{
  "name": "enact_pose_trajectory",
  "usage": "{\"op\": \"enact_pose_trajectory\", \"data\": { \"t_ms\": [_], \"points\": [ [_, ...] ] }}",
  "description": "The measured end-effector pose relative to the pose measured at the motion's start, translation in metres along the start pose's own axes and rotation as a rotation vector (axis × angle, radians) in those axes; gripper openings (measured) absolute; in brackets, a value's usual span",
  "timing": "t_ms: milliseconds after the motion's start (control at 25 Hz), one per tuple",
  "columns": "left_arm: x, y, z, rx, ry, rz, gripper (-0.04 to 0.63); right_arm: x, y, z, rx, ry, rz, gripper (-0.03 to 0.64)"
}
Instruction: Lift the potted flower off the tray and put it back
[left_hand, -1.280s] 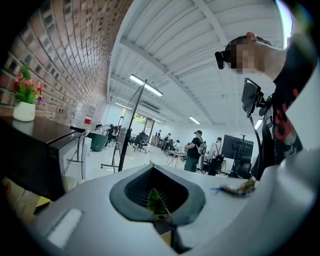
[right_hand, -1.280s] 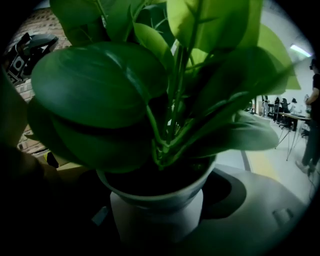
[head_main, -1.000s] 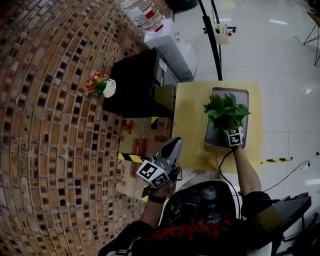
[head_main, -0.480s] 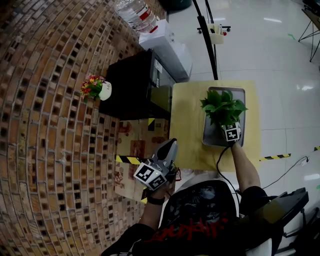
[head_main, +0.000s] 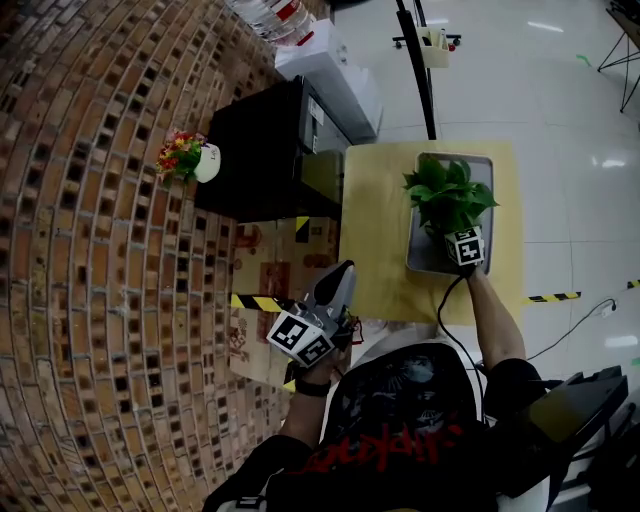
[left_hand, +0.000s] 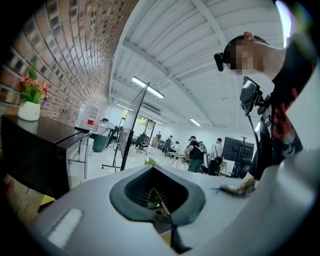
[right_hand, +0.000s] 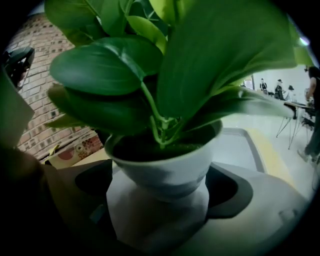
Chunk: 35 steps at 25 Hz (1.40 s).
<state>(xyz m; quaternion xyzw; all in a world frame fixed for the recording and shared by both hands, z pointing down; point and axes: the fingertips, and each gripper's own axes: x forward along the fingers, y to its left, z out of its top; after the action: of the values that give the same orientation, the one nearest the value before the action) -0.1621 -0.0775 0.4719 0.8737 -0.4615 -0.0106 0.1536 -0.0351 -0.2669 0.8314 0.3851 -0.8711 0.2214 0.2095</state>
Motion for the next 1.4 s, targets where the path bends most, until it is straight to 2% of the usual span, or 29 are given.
{"op": "enact_pose_trajectory", "data": {
  "t_ms": [120, 280, 520, 760, 1000, 1120, 1240, 1400],
  "points": [
    [0.000, 0.002, 0.000, -0.013, 0.004, -0.021, 0.000, -0.014, 0.001, -0.012, 0.014, 0.013, -0.025, 0.583],
    [-0.003, 0.006, 0.003, 0.004, -0.024, -0.014, 0.000, -0.028, 0.008, 0.008, 0.003, -0.056, -0.024, 0.577],
    [0.013, 0.006, 0.004, -0.013, -0.036, -0.059, 0.000, -0.053, 0.000, 0.021, 0.001, -0.078, -0.071, 0.569],
    [0.012, -0.008, 0.007, -0.013, -0.052, -0.110, 0.000, -0.094, 0.012, 0.042, 0.019, -0.162, -0.117, 0.552],
    [0.016, -0.009, 0.011, -0.019, -0.075, -0.140, 0.000, -0.118, 0.016, 0.064, -0.006, -0.211, -0.139, 0.537],
    [0.020, -0.012, 0.011, -0.022, -0.085, -0.164, 0.000, -0.130, 0.018, 0.072, -0.012, -0.234, -0.146, 0.520],
    [0.021, -0.012, 0.015, -0.015, -0.103, -0.171, 0.000, -0.141, 0.024, 0.085, 0.003, -0.273, -0.133, 0.455],
    [0.022, -0.013, 0.025, -0.008, -0.119, -0.184, 0.000, -0.160, 0.037, 0.106, -0.011, -0.312, -0.124, 0.425]
  ]
}}
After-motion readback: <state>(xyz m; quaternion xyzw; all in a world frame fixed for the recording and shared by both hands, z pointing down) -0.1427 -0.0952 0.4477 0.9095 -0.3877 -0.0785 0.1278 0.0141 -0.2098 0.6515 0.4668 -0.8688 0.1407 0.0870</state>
